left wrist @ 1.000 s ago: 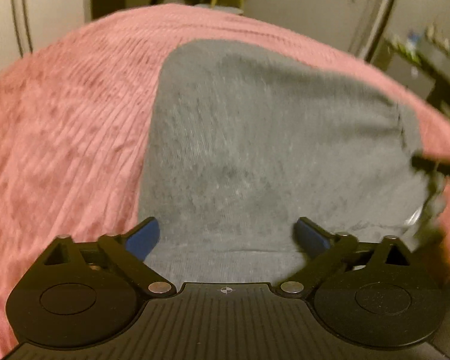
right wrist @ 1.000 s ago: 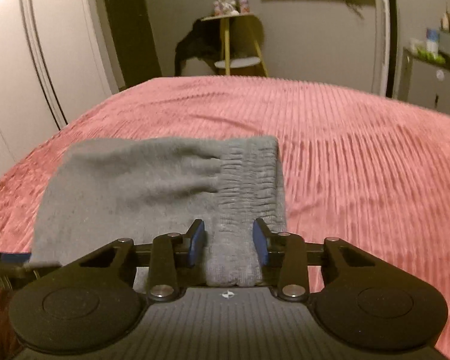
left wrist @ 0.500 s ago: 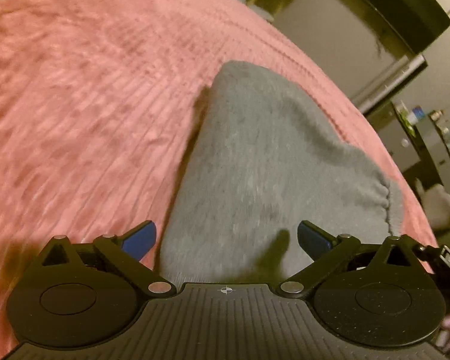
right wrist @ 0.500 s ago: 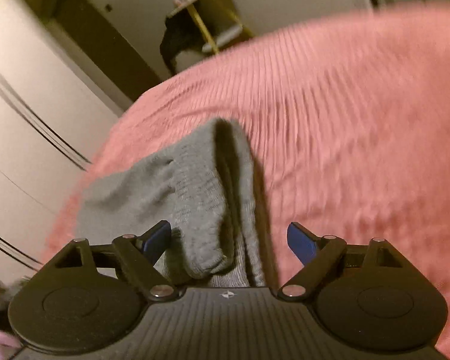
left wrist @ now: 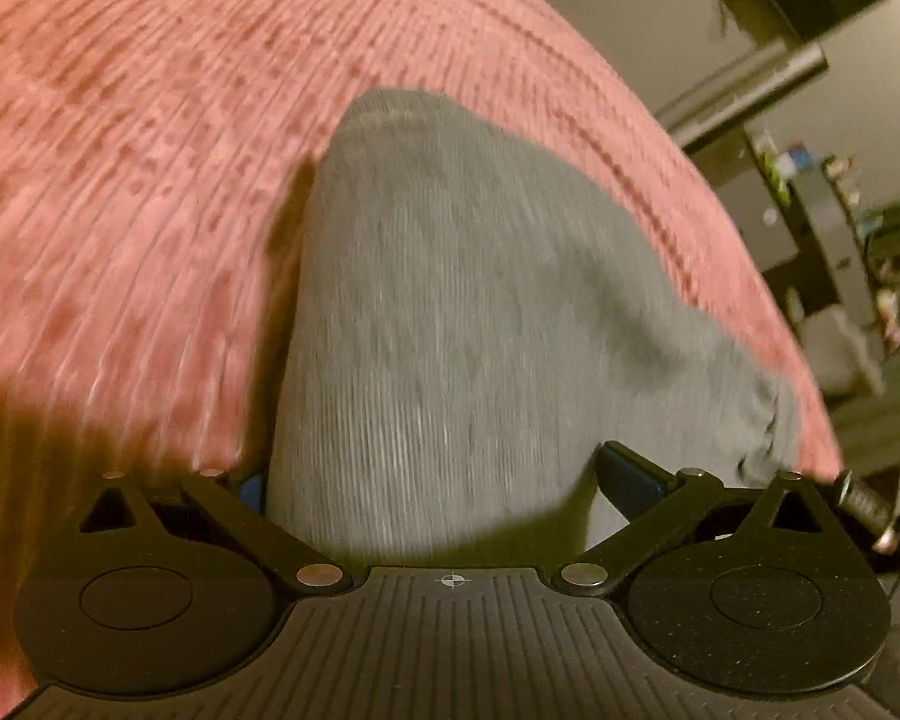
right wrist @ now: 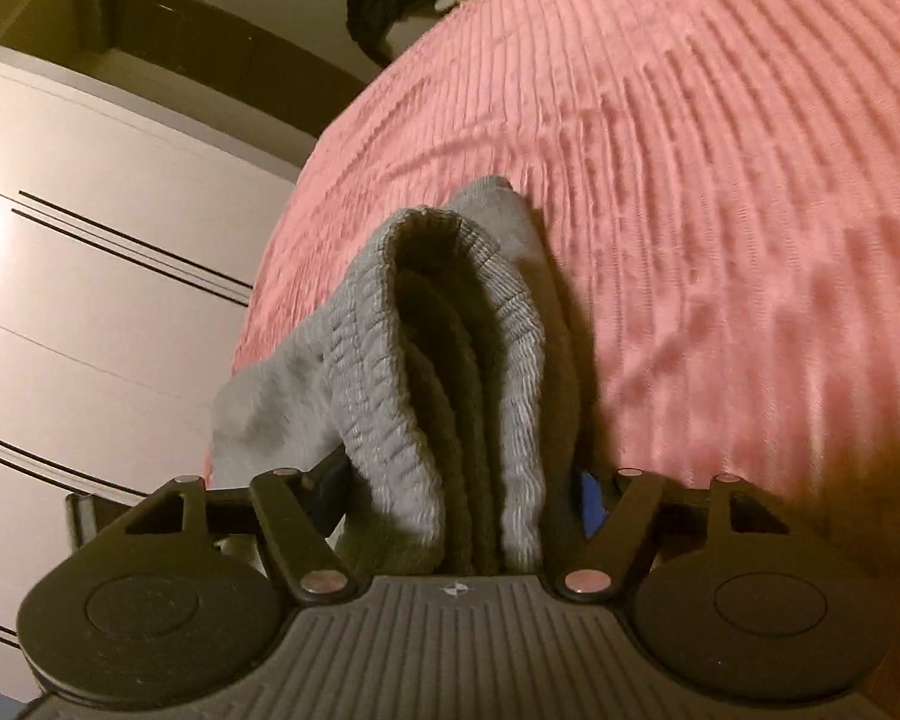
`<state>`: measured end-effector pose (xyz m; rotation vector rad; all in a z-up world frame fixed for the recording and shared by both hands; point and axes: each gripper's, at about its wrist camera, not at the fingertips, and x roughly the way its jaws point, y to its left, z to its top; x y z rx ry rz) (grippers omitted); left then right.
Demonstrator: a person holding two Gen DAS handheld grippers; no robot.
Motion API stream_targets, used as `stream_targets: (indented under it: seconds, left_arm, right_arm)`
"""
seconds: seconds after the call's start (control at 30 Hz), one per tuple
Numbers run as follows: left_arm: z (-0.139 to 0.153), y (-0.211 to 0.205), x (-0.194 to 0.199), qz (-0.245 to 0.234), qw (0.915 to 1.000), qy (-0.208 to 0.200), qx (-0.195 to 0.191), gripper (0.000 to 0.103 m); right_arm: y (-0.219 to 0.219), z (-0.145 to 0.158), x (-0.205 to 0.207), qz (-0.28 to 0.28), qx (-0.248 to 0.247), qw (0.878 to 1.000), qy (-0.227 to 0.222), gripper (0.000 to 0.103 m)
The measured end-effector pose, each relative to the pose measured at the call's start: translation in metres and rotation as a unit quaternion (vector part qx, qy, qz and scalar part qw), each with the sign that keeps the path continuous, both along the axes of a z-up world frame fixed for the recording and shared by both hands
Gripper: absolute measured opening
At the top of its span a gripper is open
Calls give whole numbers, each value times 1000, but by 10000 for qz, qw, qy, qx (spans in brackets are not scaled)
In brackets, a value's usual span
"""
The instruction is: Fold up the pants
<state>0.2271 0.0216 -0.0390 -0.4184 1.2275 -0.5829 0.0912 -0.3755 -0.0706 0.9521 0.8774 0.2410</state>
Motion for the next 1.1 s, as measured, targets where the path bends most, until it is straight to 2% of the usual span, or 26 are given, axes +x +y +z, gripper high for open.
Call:
stream_targets:
  seconds: [0.13,0.2,0.27,0.4,0.47,0.57,0.6,0.67,0.8,0.83,0.87,0.9,0.93,0.97,1.03,1.1]
  left_arm:
    - [-5,5,5,230,9991,-24,-361,103]
    - [-3,5,-1,77,9993,-236,-278,100]
    - [1,6,-7,-18,9989,-460,-29,83]
    - [10,14,-11,78,9989,-467,-9,65]
    - [21,13,-14,41,9983,-565,149,49]
    - [42,15,-13,186,9978,-631,25,35]
    - [50,20,-13,252,9974,-659,-133,35]
    - [65,26,-13,392,9957,-781,-319,34]
    - [88,34,-5,683,9912,-1117,-175,36]
    - [89,40,-2,855,9900,-1109,-151,41]
    - [90,44,0,1088,9880,-1093,-38,53]
    - [89,48,0,1349,9847,-1088,159,60]
    - [88,52,-3,1607,9797,-1120,419,71]
    - [86,55,-7,1742,9757,-1169,632,85]
    - [80,59,-19,1825,9704,-1298,909,90]
    - [72,63,-35,1805,9691,-1360,991,90]
  right_arm:
    - [11,1,13,81,-88,9999,-6,69]
    - [19,6,13,30,-335,9994,-21,63]
    - [28,11,9,-31,-599,9981,-115,58]
    - [41,26,10,-76,-939,9953,-233,54]
    - [48,41,11,-81,-960,9946,-387,53]
    - [64,73,14,114,-1051,9913,-784,52]
    - [71,83,19,191,-1106,9899,-861,52]
    - [81,100,31,334,-1210,9868,-1024,52]
    - [97,121,59,428,-1429,9807,-1263,52]
    - [101,124,67,417,-1480,9797,-1286,56]
    - [103,126,76,411,-1625,9779,-1248,65]
    - [104,128,81,413,-1825,9758,-1131,71]
    - [108,129,85,347,-2095,9728,-925,76]
    - [110,129,87,208,-2450,9664,-748,76]
    - [111,126,77,-48,-2636,9625,-640,76]
    - [109,116,61,-114,-2479,9673,-517,76]
